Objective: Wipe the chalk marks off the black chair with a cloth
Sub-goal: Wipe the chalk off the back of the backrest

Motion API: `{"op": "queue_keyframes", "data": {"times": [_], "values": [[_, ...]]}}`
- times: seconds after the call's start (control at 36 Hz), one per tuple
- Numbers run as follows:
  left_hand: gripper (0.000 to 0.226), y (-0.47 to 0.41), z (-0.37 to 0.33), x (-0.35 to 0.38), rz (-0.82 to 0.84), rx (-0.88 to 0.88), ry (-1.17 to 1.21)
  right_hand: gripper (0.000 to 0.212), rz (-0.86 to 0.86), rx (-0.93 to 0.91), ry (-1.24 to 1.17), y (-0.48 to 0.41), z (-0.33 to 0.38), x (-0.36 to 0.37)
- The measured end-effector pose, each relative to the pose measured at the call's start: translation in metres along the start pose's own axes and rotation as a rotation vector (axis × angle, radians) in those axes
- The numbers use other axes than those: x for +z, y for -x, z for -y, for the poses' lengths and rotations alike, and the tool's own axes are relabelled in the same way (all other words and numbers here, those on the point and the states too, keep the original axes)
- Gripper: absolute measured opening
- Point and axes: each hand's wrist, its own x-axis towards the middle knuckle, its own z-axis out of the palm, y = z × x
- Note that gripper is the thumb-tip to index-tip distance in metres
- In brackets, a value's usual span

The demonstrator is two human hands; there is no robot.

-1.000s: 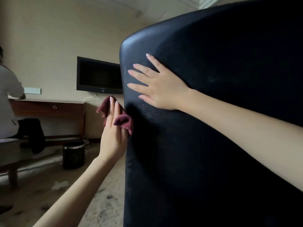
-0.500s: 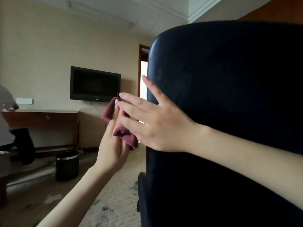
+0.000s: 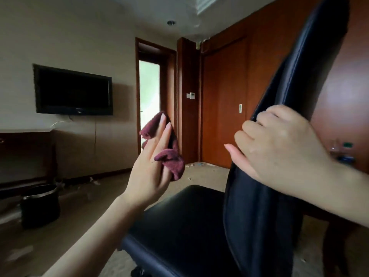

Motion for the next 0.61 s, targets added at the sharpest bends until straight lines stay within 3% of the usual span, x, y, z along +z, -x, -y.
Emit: {"op": "queue_keyframes", "data": {"times": [0.17,0.31,0.44,0.61], "values": [[0.063,-0.024,-0.025,0.042,0.122,0.207,-0.091,0.038,0.189,0.116,-0.027,0.037,-0.025,0.033],[0.064,-0.018,-0.013,0.066,0.164,0.1,-0.087,0.037,0.334,0.231,-0.242,0.052,-0.019,0.06],[0.063,-0.002,0.008,0.072,0.192,-0.025,-0.071,0.023,0.616,0.221,-0.501,0.05,0.02,0.083],[0.066,0.022,0.04,0.073,0.202,-0.214,-0.08,0.023,0.601,0.241,-0.651,0.042,0.062,0.111]]}}
